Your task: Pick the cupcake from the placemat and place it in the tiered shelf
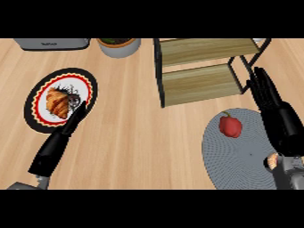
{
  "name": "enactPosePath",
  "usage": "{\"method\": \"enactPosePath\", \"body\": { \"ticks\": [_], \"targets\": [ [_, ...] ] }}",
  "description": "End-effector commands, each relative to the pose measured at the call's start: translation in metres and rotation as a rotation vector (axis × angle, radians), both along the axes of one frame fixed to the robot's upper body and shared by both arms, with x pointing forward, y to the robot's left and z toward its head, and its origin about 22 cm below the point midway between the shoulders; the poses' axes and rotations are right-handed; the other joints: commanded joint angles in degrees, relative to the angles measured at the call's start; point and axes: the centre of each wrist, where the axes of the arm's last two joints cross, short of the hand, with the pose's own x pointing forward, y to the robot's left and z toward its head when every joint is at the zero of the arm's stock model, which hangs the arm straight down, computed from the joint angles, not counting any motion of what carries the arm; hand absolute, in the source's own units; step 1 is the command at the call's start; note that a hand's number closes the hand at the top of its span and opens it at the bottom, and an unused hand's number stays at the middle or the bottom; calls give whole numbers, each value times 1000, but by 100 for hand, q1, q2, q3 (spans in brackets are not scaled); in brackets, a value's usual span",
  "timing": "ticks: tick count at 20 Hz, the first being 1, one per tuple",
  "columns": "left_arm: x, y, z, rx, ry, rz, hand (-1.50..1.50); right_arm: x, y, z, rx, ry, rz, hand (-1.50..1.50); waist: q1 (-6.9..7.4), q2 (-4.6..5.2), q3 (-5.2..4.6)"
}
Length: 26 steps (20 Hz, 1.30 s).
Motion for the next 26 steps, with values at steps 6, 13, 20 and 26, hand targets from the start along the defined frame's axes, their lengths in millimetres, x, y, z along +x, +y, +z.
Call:
{"method": "enactPosePath", "body": {
  "ticks": [6, 13, 20, 26],
  "targets": [
    [20, 16, 45, -209, -104, 408, 0, -16, -76, 17, 26, 41, -264, 150, 59, 37, -101],
    [16, 27, 61, -243, -68, 424, 0, -81, -118, -3, 195, 4, -423, -150, -4, 51, -104],
    [14, 18, 66, -241, -69, 415, 0, -94, -137, 65, -272, 206, -158, -150, 3, 38, -118],
    [20, 7, 65, -241, -66, 417, 0, -103, -108, 113, -662, 335, -111, -150, -10, 62, -128]
  ]
}}
